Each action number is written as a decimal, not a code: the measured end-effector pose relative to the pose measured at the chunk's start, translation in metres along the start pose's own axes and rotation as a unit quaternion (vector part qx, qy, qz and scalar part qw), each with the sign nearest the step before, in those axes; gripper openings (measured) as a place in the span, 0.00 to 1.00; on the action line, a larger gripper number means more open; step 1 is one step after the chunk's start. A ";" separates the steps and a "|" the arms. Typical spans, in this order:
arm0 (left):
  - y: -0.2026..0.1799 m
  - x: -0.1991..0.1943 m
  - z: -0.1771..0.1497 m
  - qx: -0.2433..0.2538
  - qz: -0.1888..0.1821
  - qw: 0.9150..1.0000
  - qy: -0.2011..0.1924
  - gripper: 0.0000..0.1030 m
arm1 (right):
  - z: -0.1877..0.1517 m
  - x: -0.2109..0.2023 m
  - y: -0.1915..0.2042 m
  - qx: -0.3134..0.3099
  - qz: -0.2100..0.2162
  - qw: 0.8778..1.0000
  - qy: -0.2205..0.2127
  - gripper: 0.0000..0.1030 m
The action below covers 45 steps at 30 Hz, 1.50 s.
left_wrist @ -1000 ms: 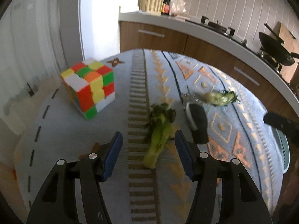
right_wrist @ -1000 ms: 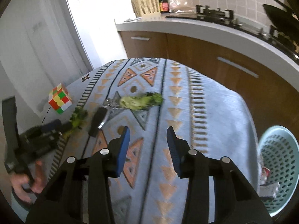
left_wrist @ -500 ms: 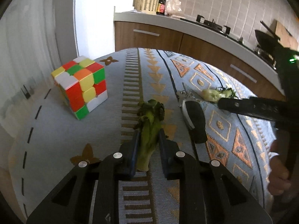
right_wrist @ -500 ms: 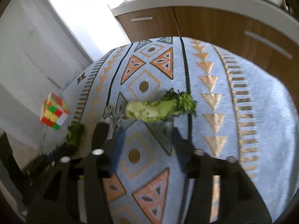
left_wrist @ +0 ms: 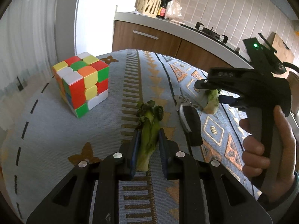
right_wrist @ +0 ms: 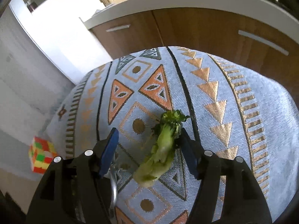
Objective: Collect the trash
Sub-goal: 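Grasp a green vegetable stalk with the left tool while the right tool grasps another stalk, then drop both green vegetable stalks into the blue basket by opening both tools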
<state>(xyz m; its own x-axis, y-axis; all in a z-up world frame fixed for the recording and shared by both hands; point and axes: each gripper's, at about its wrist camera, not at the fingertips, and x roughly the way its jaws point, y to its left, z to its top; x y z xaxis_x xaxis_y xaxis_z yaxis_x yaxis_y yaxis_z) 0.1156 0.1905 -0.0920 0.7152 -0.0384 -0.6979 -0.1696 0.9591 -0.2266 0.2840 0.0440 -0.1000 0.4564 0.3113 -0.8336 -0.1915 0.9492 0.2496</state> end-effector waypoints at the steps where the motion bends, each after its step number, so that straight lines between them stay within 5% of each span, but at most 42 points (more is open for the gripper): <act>1: 0.000 0.000 0.000 -0.002 -0.002 1.000 0.000 0.18 | -0.003 0.000 0.003 -0.010 -0.012 1.000 -0.003 0.60; 5: 0.001 0.000 0.000 -0.002 -0.005 1.000 -0.001 0.18 | -0.012 -0.001 0.008 -0.040 -0.058 0.997 -0.015 0.50; 7: 0.000 0.000 0.000 -0.002 -0.005 1.000 -0.001 0.18 | -0.014 -0.002 0.008 -0.048 -0.078 0.996 -0.019 0.27; 9: 0.001 0.001 0.001 -0.002 -0.005 1.000 -0.001 0.18 | -0.015 -0.006 0.000 -0.042 -0.046 0.998 -0.017 0.19; 12: 0.002 0.000 0.001 -0.001 -0.009 1.000 -0.001 0.18 | -0.018 -0.020 -0.013 -0.030 -0.006 0.999 -0.023 0.18; 19: 0.004 -0.016 -0.002 -0.005 -0.041 0.999 -0.025 0.18 | -0.028 -0.080 -0.040 -0.041 0.014 0.997 -0.068 0.18; 22: -0.001 -0.024 -0.004 -0.030 -0.080 0.996 -0.018 0.18 | -0.035 -0.108 -0.058 -0.043 0.011 0.995 -0.093 0.18; 36: -0.114 -0.069 0.009 0.043 -0.163 0.984 -0.055 0.18 | -0.068 -0.220 -0.171 -0.006 -0.084 0.978 -0.189 0.18; 45: -0.204 -0.061 0.010 0.116 -0.199 0.972 -0.040 0.18 | -0.093 -0.238 -0.235 0.032 -0.142 0.972 -0.185 0.18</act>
<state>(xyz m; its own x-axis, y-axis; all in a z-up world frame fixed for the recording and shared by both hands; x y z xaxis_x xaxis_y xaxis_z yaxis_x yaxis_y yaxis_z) 0.1129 0.0003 0.0031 0.7440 -0.4075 -0.5295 0.2834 0.9101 -0.3022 0.1398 -0.2579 -0.0059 0.7669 0.0209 -0.6414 0.0366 0.9964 0.0763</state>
